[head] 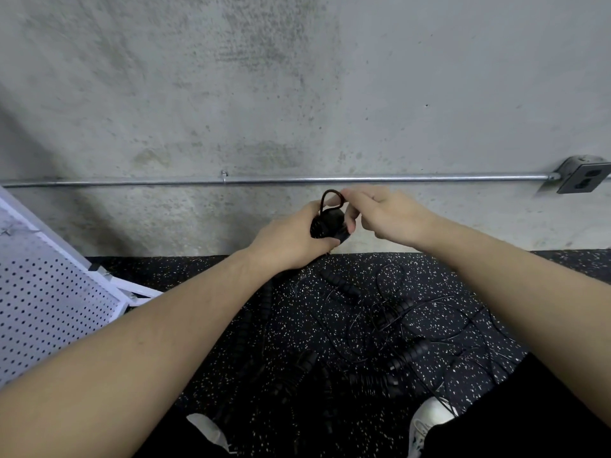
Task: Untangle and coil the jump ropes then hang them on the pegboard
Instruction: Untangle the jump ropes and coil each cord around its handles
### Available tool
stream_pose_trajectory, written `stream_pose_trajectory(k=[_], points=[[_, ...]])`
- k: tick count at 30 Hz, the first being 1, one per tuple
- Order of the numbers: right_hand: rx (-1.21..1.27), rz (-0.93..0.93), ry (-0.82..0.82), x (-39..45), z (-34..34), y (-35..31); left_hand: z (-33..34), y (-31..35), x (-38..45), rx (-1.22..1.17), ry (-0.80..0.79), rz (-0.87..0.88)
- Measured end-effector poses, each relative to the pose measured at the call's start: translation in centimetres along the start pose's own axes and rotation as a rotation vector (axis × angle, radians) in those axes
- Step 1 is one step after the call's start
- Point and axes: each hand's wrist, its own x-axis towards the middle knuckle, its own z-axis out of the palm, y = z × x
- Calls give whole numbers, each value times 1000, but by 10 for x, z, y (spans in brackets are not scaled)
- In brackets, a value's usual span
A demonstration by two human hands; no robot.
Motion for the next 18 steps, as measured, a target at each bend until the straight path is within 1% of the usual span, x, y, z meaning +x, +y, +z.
stream_pose_trajectory(k=[4,6,8,11,14,16,18], points=[[78,-25,98,2,-6,4,-2,4,-1,37,49,-10],[81,-22,114,2,-5,6,-1,7,-1,9,45,-22],[152,-13,117,2,-4,7,1,9,-2,-30,40,-21],[331,82,148,5,-7,7,0,13,-3,-93,61,-13],[462,206,173,9,-14,9,2,15,-4,-103,118,6],[533,275,135,9,-17,11,4,14,-3,-102,162,16],[558,334,42,6,-18,12,3,14,-3,-149,193,12]])
